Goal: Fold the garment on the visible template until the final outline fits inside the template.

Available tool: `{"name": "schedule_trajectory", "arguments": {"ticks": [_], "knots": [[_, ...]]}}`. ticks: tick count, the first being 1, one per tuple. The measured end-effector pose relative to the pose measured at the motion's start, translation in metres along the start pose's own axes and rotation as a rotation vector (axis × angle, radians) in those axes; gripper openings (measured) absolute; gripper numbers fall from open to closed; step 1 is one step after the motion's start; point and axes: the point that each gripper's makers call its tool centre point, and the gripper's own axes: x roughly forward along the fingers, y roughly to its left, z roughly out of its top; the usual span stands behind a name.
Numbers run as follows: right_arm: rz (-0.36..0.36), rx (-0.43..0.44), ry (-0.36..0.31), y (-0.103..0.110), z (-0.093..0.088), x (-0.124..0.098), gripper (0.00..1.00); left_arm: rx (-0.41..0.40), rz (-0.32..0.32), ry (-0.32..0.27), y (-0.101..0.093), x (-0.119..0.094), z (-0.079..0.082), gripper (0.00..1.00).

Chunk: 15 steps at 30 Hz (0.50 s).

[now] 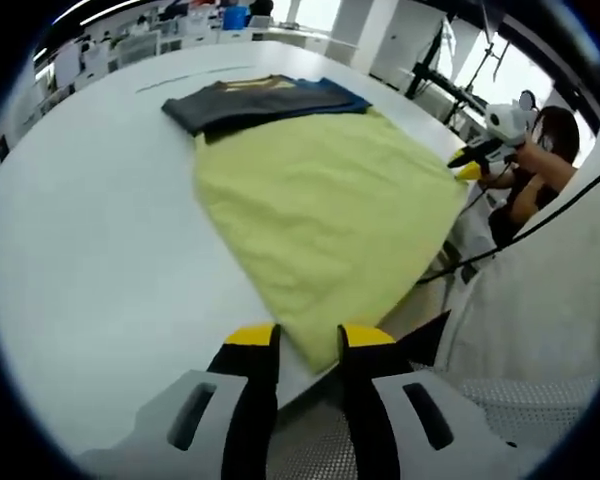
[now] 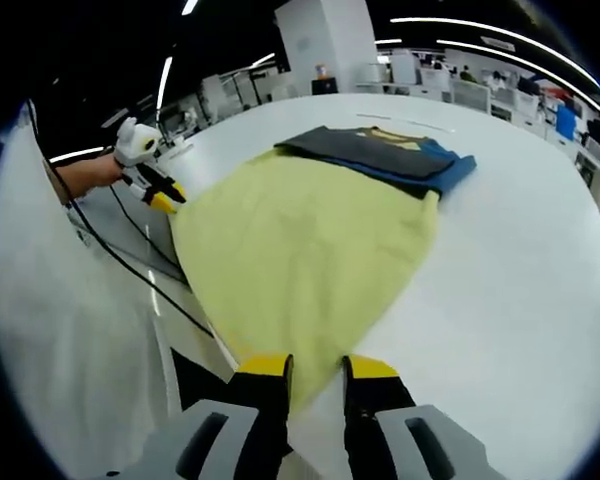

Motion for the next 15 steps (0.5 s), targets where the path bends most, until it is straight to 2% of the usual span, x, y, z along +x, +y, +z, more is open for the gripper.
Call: {"name": "schedule_trajectory", "arguments": {"ticks": [4, 10, 15], "knots": [[0.002, 0.000, 0.002, -0.0003, -0.0003, 0.0002, 0.12, 0.002, -0.005, 0.004, -0.0007, 0.0016, -0.0006, 0.18], [0.014, -0.005, 0.015, 0.0007, -0.0018, 0.0010, 0.03, 0.012, -0.004, 0.015, 0.0012, 0.0046, -0.0017, 0.13], [0.015, -0.004, 0.021, 0.0007, -0.0029, 0.0015, 0.00, 0.026, -0.003, 0.023, 0.0027, 0.0064, -0.0038, 0.04]]}}
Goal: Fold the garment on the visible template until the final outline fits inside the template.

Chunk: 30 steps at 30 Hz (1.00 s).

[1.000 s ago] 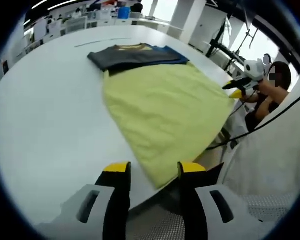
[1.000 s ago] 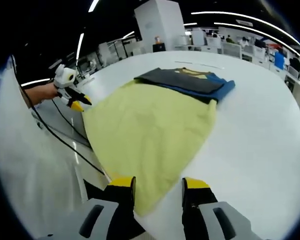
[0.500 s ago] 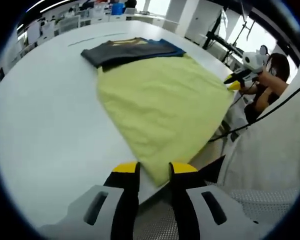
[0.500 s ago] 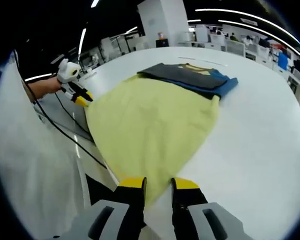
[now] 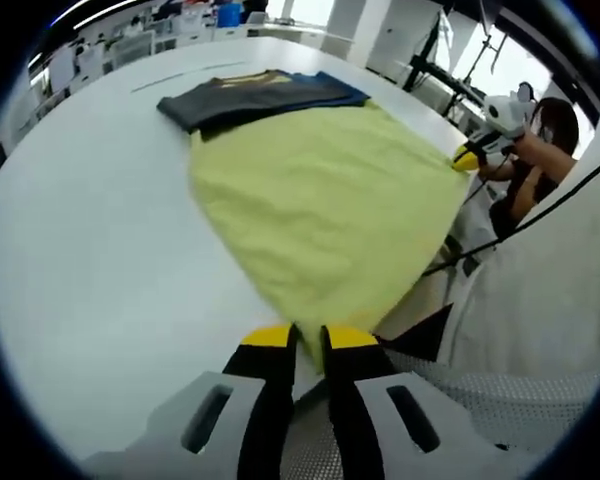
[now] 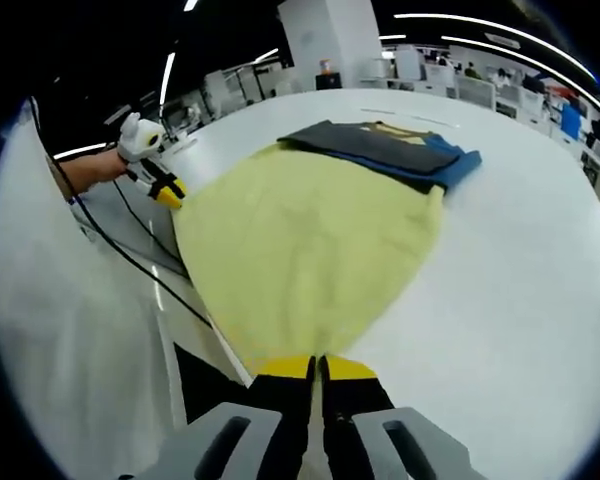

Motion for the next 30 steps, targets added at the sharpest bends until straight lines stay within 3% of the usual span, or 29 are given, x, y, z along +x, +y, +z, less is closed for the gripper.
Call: {"name": "schedule_trajectory", "arguments": {"ticks": [17, 30], "knots": [[-0.019, 0.004, -0.004, -0.006, 0.006, -0.004, 0.00, 0.004, 0.000, -0.021, 0.006, -0.008, 0.010, 0.00], [-0.048, -0.005, -0.057, -0.019, 0.034, -0.013, 0.00, 0.014, 0.021, -0.112, 0.011, -0.021, 0.044, 0.00]]}}
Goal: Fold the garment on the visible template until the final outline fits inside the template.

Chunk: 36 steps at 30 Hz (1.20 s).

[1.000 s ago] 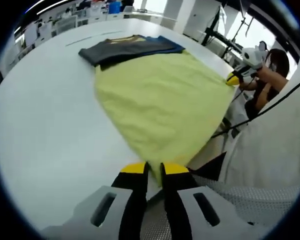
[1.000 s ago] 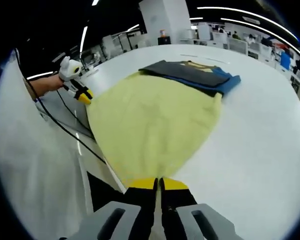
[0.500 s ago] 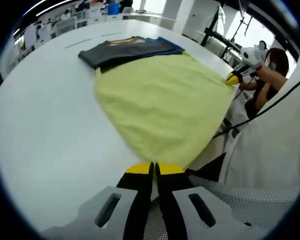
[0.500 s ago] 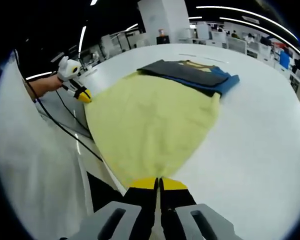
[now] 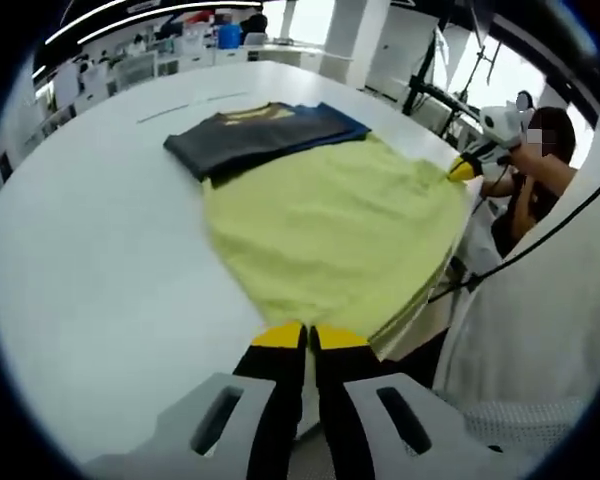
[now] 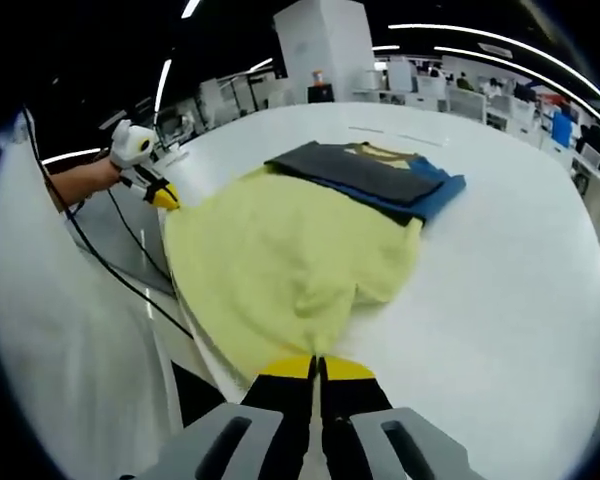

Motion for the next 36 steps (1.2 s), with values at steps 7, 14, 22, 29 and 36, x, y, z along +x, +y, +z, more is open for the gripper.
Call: {"name": "schedule_trajectory", "arguments": {"ticks": [7, 14, 22, 29, 36], "knots": [[-0.009, 0.010, -0.030, -0.008, 0.015, -0.003, 0.00, -0.010, 0.016, -0.040, 0.007, -0.005, 0.014, 0.00], [-0.020, 0.008, -0.061, -0.015, 0.033, -0.007, 0.00, -0.010, 0.037, -0.087, 0.017, -0.013, 0.033, 0.00], [-0.036, 0.006, -0.094, -0.026, 0.053, -0.011, 0.00, -0.009, 0.057, -0.139, 0.029, -0.018, 0.055, 0.00], [-0.049, 0.017, -0.113, -0.036, 0.067, -0.014, 0.00, 0.005, 0.076, -0.168, 0.041, -0.021, 0.071, 0.00], [-0.059, 0.007, -0.142, -0.044, 0.086, -0.016, 0.00, 0.021, 0.100, -0.197, 0.053, -0.023, 0.090, 0.00]]}}
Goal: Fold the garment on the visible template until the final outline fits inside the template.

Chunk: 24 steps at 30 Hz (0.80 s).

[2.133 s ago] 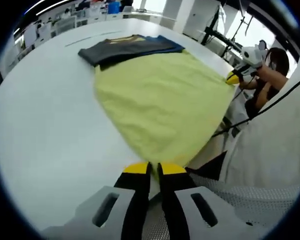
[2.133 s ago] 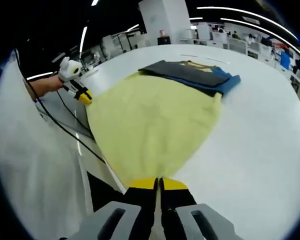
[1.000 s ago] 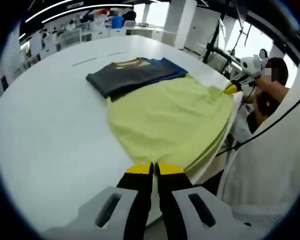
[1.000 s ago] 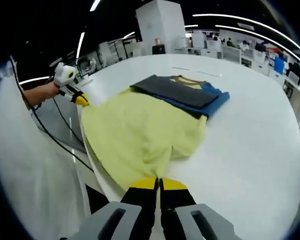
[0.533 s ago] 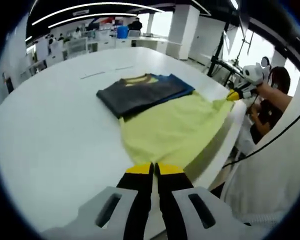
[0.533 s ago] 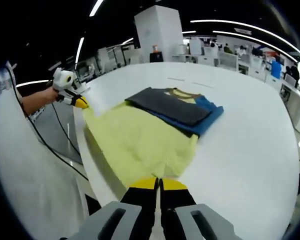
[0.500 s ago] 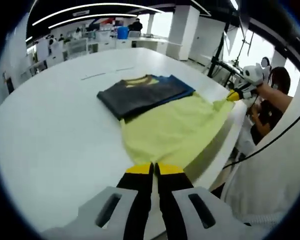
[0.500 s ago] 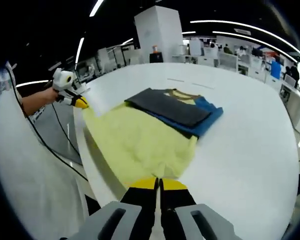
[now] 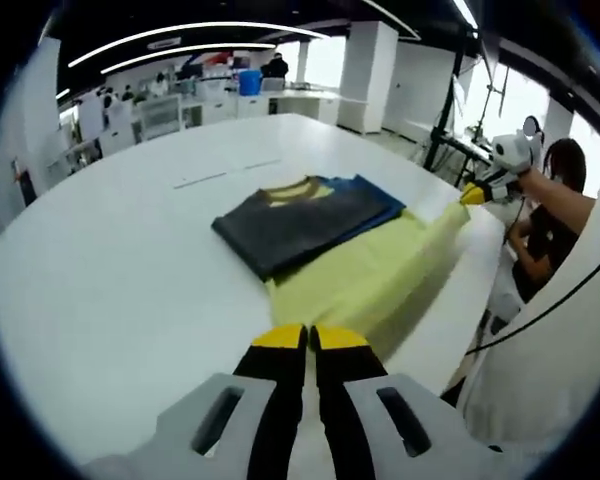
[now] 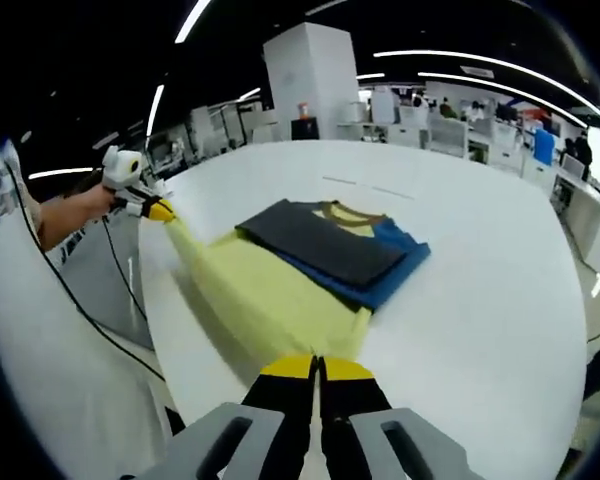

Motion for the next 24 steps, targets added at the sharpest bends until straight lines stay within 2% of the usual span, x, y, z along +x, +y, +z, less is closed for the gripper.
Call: {"name": "schedule_trajectory", "arguments": {"ticks": [6, 16, 24], "knots": [[-0.009, -0.013, -0.019, -0.009, 0.015, 0.003, 0.00, 0.013, 0.022, -0.022, 0.010, 0.006, 0.015, 0.00], [-0.017, -0.019, -0.030, -0.018, 0.028, 0.008, 0.00, 0.009, 0.035, -0.038, 0.022, 0.012, 0.024, 0.00], [-0.024, -0.009, -0.048, -0.029, 0.043, 0.011, 0.00, 0.016, 0.045, -0.053, 0.034, 0.019, 0.039, 0.00]]}}
